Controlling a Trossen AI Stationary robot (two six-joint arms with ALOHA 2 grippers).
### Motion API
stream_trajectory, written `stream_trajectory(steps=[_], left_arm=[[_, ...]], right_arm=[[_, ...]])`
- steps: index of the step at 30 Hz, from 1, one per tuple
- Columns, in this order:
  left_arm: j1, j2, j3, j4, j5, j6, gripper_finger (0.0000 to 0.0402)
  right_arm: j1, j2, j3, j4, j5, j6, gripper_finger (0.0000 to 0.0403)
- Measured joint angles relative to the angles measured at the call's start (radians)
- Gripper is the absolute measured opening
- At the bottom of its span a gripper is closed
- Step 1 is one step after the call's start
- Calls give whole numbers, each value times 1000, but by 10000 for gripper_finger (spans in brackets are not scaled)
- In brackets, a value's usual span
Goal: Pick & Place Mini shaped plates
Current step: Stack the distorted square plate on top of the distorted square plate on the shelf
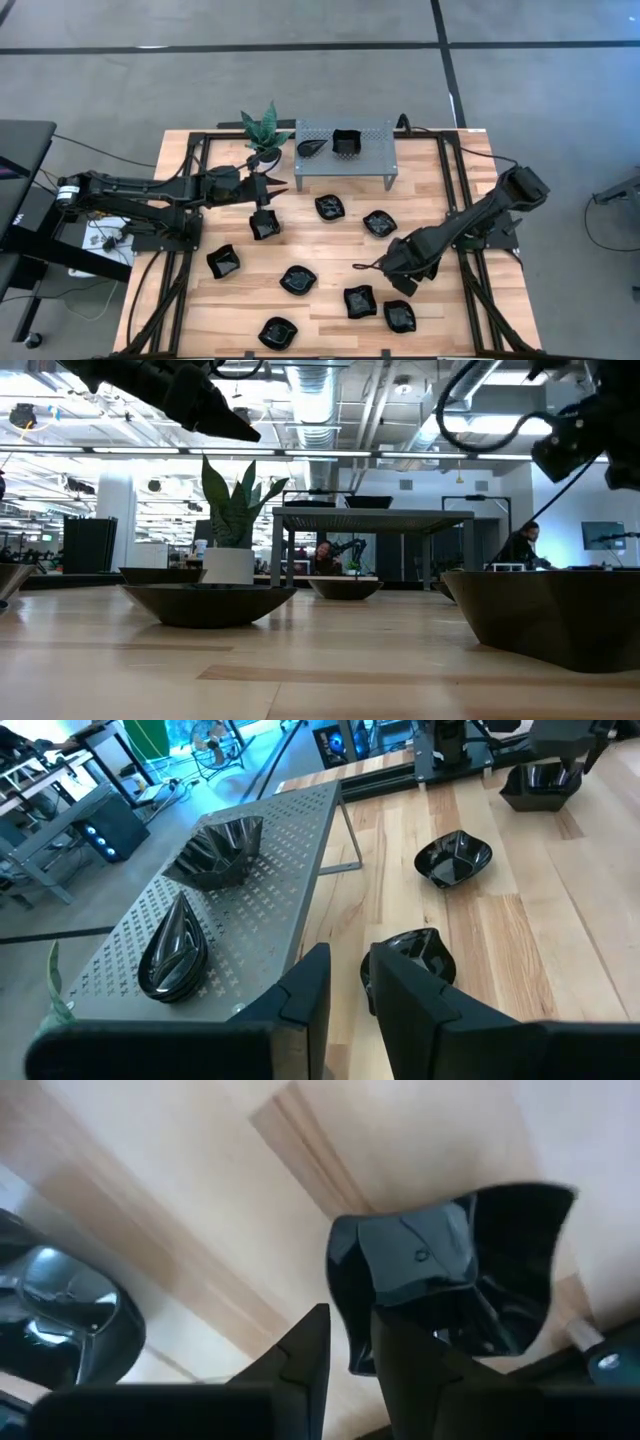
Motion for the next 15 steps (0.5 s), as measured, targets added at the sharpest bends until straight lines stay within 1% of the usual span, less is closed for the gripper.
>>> stream_trajectory(steps=[3,10,15], left_arm=[[0,0,0,3,0,0,76],[0,0,0,4,0,0,76],[0,0,0,12,0,0,76]], right_arm=[[7,-15,0,7,47,0,72],[24,45,0,112,42,-50,72],[24,93,0,25,51,-53,72]])
